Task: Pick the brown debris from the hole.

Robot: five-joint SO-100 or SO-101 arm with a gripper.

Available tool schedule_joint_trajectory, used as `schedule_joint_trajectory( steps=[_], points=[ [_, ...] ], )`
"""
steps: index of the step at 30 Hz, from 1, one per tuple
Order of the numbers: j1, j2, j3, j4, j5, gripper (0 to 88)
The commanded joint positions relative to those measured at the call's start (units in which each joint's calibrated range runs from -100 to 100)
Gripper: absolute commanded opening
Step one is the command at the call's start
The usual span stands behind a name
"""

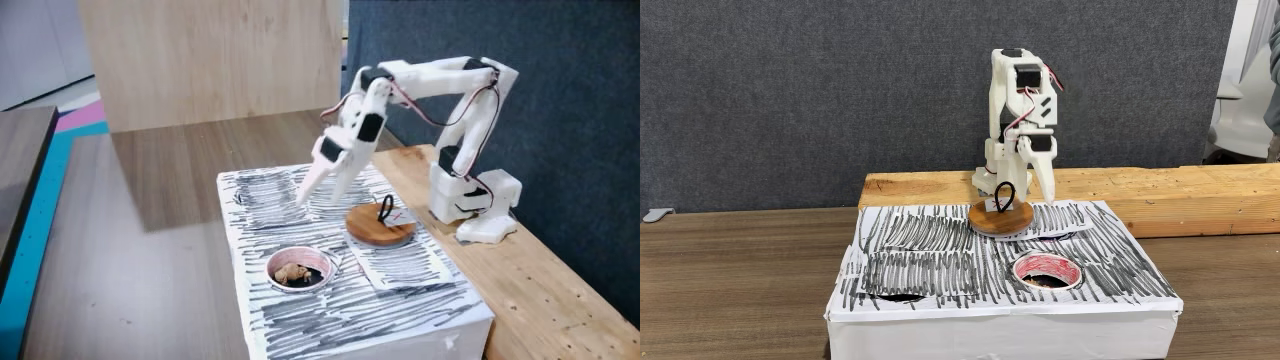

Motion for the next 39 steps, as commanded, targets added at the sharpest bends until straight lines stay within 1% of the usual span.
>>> schedule_joint_trajectory(
  steps=[1, 9, 14, 20, 22, 25, 29, 33, 35, 39],
  points=[
    [0.0, 5.9, -1.2, -4.3, 0.6, 34.4],
    [0.0, 16.6, -1.3, -16.3, 0.6, 34.4],
    [0.0, 19.7, -2.1, -23.0, 0.1, 34.4],
    [0.0, 22.5, -6.9, -24.4, -0.3, 34.4],
    [0.0, 23.0, -7.4, -24.2, -1.8, 34.4],
    [0.0, 22.9, -7.2, -24.1, -5.8, 34.3],
    [-0.1, 22.9, -6.6, -24.0, -13.2, 34.3],
    [-0.1, 23.9, -5.5, -23.9, -19.2, 34.3],
    [-0.1, 24.1, -5.2, -24.0, -20.3, 34.3],
    [-1.3, 23.6, -4.7, -24.0, -21.0, 34.3]
  ],
)
